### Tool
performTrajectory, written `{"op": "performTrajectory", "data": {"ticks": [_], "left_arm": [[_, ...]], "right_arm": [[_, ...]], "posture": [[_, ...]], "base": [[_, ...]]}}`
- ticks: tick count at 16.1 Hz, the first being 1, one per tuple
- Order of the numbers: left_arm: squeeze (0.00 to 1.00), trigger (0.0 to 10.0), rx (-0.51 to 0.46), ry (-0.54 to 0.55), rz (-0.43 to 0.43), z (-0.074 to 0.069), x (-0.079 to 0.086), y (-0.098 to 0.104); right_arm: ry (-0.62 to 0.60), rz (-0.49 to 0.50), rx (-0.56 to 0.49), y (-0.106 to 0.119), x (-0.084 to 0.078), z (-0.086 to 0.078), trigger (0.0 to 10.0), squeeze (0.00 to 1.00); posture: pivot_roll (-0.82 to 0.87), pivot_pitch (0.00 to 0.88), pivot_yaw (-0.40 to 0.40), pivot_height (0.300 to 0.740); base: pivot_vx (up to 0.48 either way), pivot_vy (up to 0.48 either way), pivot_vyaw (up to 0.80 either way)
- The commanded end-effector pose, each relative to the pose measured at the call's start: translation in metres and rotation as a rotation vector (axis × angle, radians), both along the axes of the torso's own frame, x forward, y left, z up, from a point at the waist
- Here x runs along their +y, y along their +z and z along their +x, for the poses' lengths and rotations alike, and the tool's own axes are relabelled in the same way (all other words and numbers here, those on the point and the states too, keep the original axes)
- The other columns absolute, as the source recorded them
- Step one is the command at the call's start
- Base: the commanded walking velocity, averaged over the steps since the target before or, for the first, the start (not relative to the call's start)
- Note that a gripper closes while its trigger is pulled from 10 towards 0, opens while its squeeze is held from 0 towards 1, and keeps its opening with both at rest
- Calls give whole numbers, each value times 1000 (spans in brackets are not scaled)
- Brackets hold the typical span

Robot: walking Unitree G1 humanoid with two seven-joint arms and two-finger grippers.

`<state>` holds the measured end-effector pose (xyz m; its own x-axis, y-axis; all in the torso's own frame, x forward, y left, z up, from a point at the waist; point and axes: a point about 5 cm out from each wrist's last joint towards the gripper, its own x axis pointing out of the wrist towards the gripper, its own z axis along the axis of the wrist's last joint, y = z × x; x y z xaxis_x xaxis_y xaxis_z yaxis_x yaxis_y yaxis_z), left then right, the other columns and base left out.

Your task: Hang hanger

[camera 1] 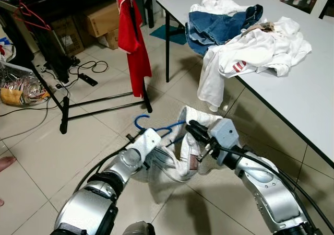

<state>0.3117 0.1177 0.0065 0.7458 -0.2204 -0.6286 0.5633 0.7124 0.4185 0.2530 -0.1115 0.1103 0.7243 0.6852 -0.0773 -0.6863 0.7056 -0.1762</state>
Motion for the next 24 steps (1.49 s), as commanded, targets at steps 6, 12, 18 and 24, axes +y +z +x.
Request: {"op": "performTrajectory", "data": {"ticks": [6, 12, 18, 24], "left_arm": [[0, 10000, 34, -38, 31, 0, -7, 0], [0, 10000, 67, 10, -110, -5, -23, -3], [0, 10000, 35, 9, -21, -1, -19, -1], [0, 10000, 4, 50, 21, 7, -15, 7]], "right_arm": [[122, 99, -33, 10, 22, -4, 0, 0], [-140, 142, 146, -34, 4, 11, 0, 0], [-92, 1, 124, -45, 21, 11, 0, 0], [31, 83, 207, -49, 32, -2, 0, 0]], "posture": [[-29, 5, 99, 740], [-30, 14, 103, 740], [-34, 14, 107, 740], [-46, 15, 112, 740]], "base": [[0, 0, 0], [0, 0, 0], [0, 0, 0], [0, 0, 0]]}}
